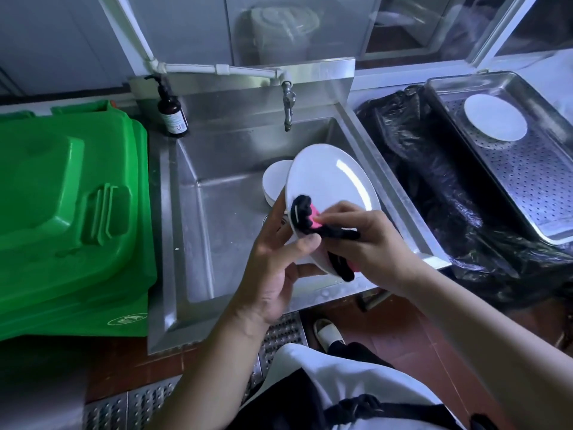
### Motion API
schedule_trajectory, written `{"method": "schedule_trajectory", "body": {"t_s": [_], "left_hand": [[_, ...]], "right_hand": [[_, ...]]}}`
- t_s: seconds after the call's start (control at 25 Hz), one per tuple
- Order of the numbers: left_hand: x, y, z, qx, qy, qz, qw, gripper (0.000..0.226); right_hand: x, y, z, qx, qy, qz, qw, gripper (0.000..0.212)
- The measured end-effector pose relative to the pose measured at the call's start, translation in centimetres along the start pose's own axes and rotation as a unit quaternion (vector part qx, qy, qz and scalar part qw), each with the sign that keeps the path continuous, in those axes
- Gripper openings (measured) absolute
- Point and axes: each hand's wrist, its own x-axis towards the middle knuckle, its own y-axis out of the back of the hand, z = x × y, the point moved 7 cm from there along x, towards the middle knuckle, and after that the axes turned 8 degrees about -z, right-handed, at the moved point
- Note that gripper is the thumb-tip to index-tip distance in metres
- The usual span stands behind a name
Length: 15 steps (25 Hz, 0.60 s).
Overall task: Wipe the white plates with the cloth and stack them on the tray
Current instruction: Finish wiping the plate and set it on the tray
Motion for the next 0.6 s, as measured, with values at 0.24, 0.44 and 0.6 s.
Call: {"method": "schedule_trajectory", "body": {"t_s": [0.24,0.44,0.6], "left_hand": [[-1.2,0.8,-3.0,-0.034,0.024,0.067,0.997,0.046],[-1.3,1.6,-4.6,-0.036,0.03,0.12,0.992,0.053],[-1.4,2.5,-6.9,-0.086,0.072,0.213,0.971,0.037]], "right_hand": [[-2.7,-1.4,0.6,-0.035,0.002,-0.114,0.993,0.025],[-5.1,0.5,1.9,-0.112,-0.038,-0.268,0.956,0.028],[-7.9,7.2,6.3,-0.177,-0.137,-0.265,0.938,0.026]]}}
